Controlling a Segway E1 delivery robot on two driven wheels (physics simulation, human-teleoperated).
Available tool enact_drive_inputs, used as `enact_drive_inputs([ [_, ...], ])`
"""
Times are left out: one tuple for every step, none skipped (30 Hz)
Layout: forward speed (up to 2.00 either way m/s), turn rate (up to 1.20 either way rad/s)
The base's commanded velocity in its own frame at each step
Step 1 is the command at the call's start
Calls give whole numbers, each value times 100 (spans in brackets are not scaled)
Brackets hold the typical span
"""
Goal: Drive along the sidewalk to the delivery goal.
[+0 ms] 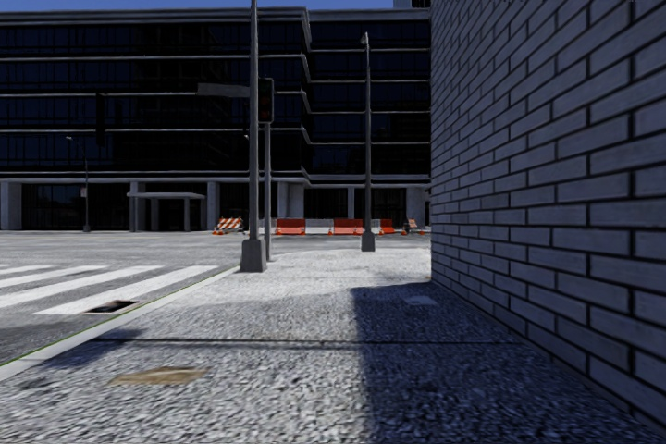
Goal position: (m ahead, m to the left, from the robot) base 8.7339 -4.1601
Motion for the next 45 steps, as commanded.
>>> enact_drive_inputs([
  [200, 0],
  [200, 0],
  [200, 0],
  [200, 0],
  [200, 0],
  [200, 0],
  [200, 0],
  [200, 0],
  [200, 0],
  [200, 0],
  [200, 0],
  [200, 0],
  [200, 0],
  [200, 0],
  [200, 0],
  [200, 0],
  [200, 0],
  [200, 0],
  [200, 0],
  [200, 0],
  [200, 0],
  [200, 0],
  [200, 0],
  [200, 0],
  [200, 0],
  [200, 0],
  [200, 0],
  [200, 0],
  [200, 0],
  [200, 0],
  [200, 0],
  [200, 0],
  [200, 0],
  [200, 0],
  [200, 0],
  [200, 0],
  [200, -8],
  [200, -19],
  [200, -19],
  [200, -24],
  [200, -25],
  [200, -25],
  [200, -25],
  [200, -25],
  [200, -26],
])
